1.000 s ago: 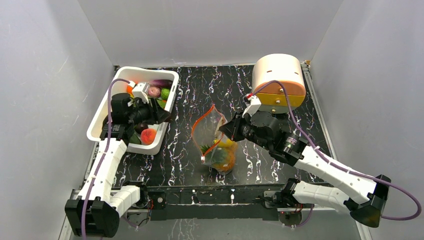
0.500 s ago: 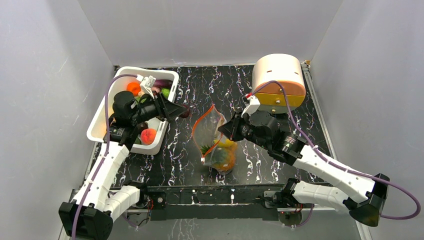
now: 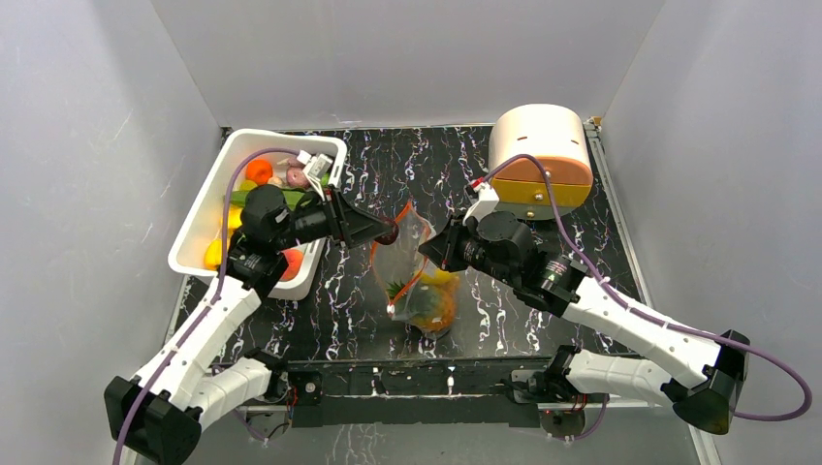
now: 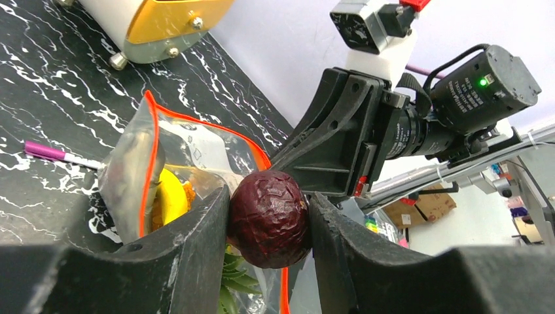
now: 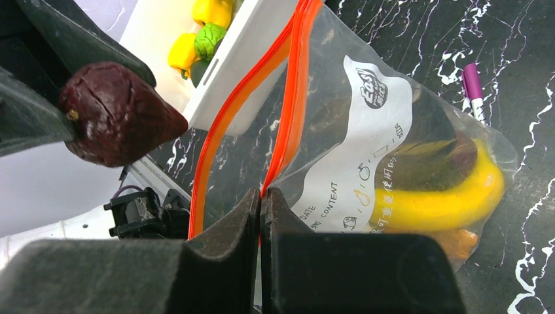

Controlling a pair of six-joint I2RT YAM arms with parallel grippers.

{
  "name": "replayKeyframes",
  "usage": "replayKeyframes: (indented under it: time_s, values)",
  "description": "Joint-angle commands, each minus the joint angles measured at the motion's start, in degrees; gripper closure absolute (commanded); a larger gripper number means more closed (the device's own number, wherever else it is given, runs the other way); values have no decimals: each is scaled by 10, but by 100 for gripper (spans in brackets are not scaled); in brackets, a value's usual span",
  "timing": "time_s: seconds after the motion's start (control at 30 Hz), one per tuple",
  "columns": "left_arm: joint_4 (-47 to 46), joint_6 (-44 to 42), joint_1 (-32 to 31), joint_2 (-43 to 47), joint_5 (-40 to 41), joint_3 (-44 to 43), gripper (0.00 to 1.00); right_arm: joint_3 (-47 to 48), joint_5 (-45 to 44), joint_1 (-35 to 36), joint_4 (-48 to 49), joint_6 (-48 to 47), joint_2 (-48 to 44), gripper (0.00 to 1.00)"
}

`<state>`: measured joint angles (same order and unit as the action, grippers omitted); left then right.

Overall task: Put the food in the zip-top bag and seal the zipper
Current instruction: Place the fake fruit in the zipper food storage bag.

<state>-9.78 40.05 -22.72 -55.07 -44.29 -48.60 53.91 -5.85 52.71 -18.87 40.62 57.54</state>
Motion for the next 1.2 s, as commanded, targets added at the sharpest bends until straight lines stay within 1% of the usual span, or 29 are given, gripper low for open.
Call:
replayKeyframes:
  time_s: [0.0, 0.1, 0.2, 0.37, 0.6, 0.77, 1.0, 1.17]
  values:
    - [-16, 2, -31, -5, 20, 3, 78, 35, 0, -1, 40, -1, -6, 100]
    - [-1, -14, -51, -18, 34, 4, 76, 33, 0, -2, 41, 2, -10, 100]
    - [24, -34, -67, -22, 65, 0, 74, 33, -1, -2, 40, 2, -15, 100]
    - [38, -46, -84, -26, 92, -5, 67, 30, -7, -2, 39, 2, -25, 100]
    - [62, -54, -94, -27, 120, -8, 55, 22, -5, -2, 44, 8, -32, 100]
    - [89, -75, -95, -22, 131, -20, 49, 20, -14, -2, 41, 7, -36, 100]
    - [111, -105, -96, -20, 142, -44, 44, 21, -9, -2, 44, 11, -34, 100]
    - [170, -135, -96, -14, 197, -76, 42, 21, -10, -2, 43, 10, -38, 100]
